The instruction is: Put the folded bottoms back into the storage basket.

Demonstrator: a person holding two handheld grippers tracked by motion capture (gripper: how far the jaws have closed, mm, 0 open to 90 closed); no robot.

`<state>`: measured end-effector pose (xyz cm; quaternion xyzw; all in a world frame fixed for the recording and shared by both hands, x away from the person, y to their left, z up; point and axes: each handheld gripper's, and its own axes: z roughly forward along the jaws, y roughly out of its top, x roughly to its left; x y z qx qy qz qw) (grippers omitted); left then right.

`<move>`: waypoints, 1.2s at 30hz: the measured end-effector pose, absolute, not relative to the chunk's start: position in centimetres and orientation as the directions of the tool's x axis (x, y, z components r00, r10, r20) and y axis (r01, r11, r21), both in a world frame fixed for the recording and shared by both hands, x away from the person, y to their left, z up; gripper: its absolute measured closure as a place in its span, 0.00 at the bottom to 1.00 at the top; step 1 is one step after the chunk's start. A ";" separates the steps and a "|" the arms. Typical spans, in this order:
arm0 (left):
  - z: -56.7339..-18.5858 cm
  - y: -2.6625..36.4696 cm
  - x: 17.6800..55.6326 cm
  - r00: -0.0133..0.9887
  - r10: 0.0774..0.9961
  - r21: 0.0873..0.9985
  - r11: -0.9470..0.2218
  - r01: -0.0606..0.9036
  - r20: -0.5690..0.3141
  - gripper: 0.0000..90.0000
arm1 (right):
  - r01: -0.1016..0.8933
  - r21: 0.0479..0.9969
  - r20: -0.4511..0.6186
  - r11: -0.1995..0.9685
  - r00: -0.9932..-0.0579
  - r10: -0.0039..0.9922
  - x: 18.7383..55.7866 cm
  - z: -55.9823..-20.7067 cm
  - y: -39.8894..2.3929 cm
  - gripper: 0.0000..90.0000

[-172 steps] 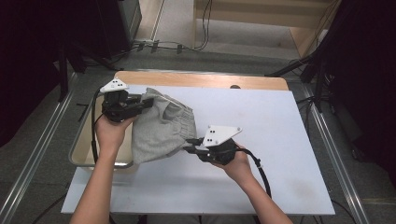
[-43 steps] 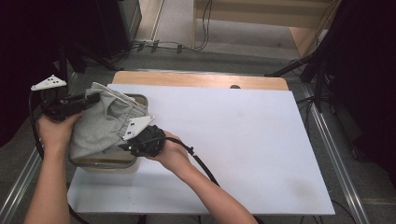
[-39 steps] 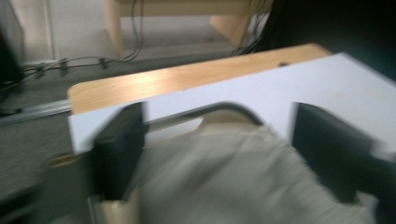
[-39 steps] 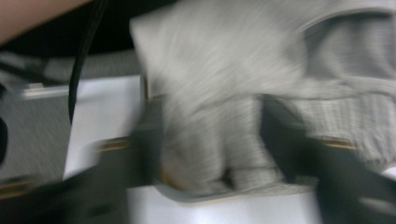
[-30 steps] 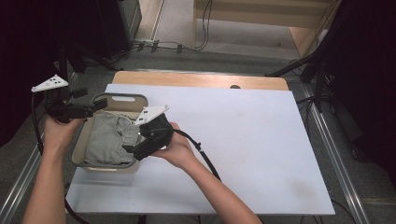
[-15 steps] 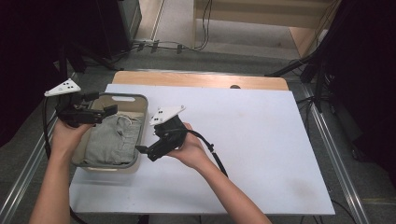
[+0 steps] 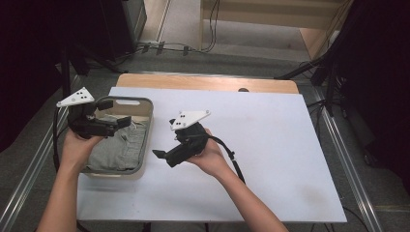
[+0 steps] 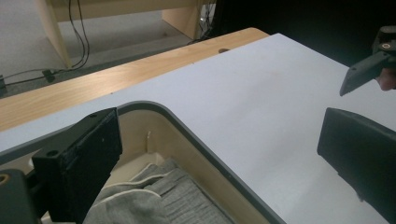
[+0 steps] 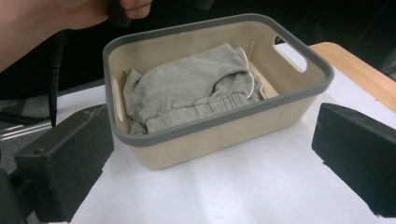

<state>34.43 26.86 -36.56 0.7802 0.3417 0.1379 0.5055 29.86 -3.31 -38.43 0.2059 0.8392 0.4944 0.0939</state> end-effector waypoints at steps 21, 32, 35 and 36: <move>-36.9 22.2 31.3 0.801 0.590 0.903 -0.279 0.326 -0.107 0.00 | 0.287 0.872 0.051 0.396 -0.859 0.510 28.1 -39.6 -10.4 0.00; -38.0 20.0 30.1 0.834 0.541 0.901 -0.303 0.311 -0.106 0.00 | 0.304 0.885 0.077 0.353 -0.842 0.533 26.9 -40.3 -14.8 0.00; -38.2 19.5 29.9 0.841 0.530 0.905 -0.296 0.305 -0.110 0.00 | 0.301 0.884 0.068 0.357 -0.838 0.541 26.4 -40.3 -15.7 0.00; -38.2 19.4 29.8 0.843 0.527 0.906 -0.296 0.302 -0.109 0.00 | 0.300 0.887 0.066 0.351 -0.836 0.545 26.2 -40.2 -16.0 0.00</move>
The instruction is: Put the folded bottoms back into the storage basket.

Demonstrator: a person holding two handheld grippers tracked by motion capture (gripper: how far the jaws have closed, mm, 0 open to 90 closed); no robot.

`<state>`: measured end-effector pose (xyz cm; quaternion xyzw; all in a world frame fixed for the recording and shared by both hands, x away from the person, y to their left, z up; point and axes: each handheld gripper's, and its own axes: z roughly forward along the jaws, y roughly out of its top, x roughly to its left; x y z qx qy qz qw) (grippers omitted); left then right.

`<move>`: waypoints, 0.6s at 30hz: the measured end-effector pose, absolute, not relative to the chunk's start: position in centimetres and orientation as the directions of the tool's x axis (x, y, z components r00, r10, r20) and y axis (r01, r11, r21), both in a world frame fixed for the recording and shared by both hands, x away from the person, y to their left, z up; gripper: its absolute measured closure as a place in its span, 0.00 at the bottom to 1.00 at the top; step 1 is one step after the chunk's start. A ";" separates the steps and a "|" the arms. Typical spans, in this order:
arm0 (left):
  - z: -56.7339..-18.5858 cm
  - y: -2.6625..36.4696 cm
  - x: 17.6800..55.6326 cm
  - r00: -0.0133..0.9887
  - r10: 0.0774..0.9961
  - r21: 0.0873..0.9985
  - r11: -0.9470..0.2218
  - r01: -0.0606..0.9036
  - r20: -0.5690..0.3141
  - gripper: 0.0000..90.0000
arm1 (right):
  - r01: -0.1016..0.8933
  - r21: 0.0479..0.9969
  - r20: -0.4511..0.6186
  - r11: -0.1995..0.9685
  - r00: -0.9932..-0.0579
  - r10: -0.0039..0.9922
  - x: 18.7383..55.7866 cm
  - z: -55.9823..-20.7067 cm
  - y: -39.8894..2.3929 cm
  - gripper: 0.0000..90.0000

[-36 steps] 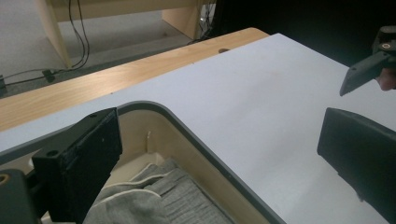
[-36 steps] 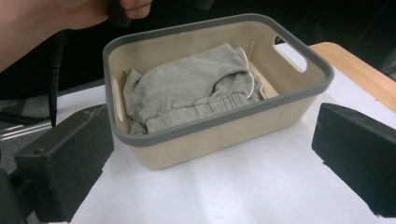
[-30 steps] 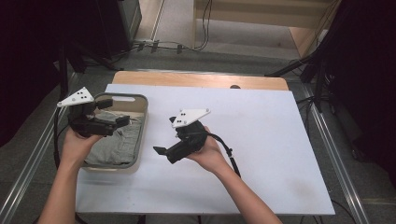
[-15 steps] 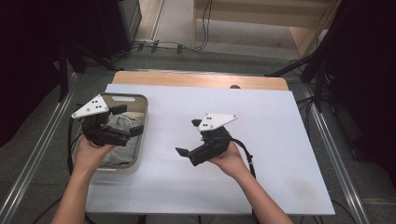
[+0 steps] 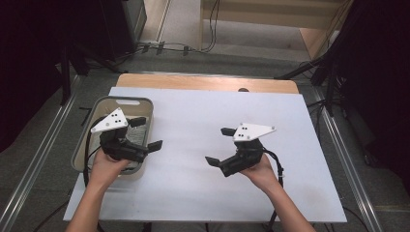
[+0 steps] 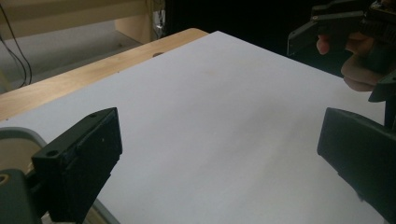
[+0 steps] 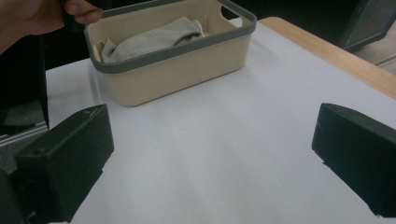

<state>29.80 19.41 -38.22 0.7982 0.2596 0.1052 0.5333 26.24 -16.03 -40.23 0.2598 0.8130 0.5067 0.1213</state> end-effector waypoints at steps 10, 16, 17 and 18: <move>-38.7 18.2 28.6 0.858 0.504 0.912 -0.299 0.281 -0.100 0.00 | 0.298 0.896 0.053 0.330 -0.809 0.585 24.6 -40.4 -18.9 0.00; -39.1 17.8 27.9 0.865 0.493 0.914 -0.300 0.273 -0.097 0.00 | 0.295 0.903 0.052 0.313 -0.798 0.601 23.8 -40.6 -20.1 0.00; -39.2 17.7 27.8 0.866 0.491 0.914 -0.302 0.271 -0.094 0.00 | 0.294 0.903 0.050 0.313 -0.796 0.604 23.7 -40.7 -20.3 0.00; -39.3 17.6 27.7 0.865 0.492 0.914 -0.301 0.272 -0.096 0.00 | 0.294 0.904 0.049 0.312 -0.794 0.606 23.5 -40.8 -20.5 0.00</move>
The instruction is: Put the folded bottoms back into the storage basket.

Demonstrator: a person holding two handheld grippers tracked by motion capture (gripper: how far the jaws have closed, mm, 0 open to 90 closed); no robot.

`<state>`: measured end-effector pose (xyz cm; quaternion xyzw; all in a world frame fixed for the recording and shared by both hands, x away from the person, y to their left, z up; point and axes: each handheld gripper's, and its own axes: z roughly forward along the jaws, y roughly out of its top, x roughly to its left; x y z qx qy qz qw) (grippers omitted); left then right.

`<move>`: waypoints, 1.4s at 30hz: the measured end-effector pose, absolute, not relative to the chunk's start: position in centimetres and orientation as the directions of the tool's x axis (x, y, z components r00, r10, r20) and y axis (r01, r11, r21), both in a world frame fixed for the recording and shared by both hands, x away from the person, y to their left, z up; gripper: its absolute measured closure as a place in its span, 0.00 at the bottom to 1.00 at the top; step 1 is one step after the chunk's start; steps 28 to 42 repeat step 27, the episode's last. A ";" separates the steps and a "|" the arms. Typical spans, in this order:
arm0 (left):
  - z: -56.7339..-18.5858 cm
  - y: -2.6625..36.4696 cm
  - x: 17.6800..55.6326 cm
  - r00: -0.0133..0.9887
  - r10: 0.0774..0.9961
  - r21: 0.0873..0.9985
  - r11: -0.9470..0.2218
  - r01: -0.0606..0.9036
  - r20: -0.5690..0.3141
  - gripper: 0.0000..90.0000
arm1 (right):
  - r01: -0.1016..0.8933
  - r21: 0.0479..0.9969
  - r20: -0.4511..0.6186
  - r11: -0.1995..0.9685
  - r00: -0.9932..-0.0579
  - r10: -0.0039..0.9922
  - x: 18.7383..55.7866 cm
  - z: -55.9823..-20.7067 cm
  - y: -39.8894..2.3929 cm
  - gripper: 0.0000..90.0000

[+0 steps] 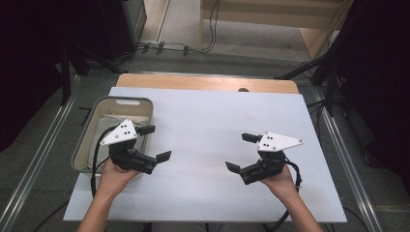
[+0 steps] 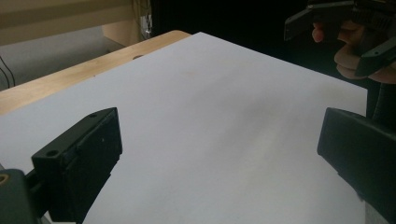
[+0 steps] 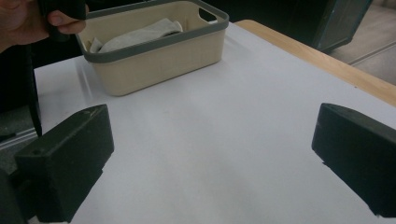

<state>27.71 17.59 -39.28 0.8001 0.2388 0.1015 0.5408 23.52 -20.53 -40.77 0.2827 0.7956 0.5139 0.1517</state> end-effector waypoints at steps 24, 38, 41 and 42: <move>-40.6 16.4 27.1 0.872 0.479 0.903 -0.324 0.283 -0.102 0.00 | 0.295 0.909 0.044 0.295 -0.771 0.636 21.5 -41.8 -23.1 0.00; -40.6 16.4 27.1 0.872 0.478 0.901 -0.324 0.287 -0.106 0.00 | 0.283 0.917 0.039 0.281 -0.764 0.644 21.3 -41.6 -23.3 0.00; -40.6 16.4 27.1 0.872 0.478 0.901 -0.324 0.287 -0.106 0.00 | 0.283 0.917 0.039 0.281 -0.764 0.644 21.3 -41.6 -23.3 0.00; -40.6 16.4 27.1 0.872 0.478 0.901 -0.324 0.287 -0.106 0.00 | 0.283 0.917 0.039 0.281 -0.764 0.644 21.3 -41.6 -23.3 0.00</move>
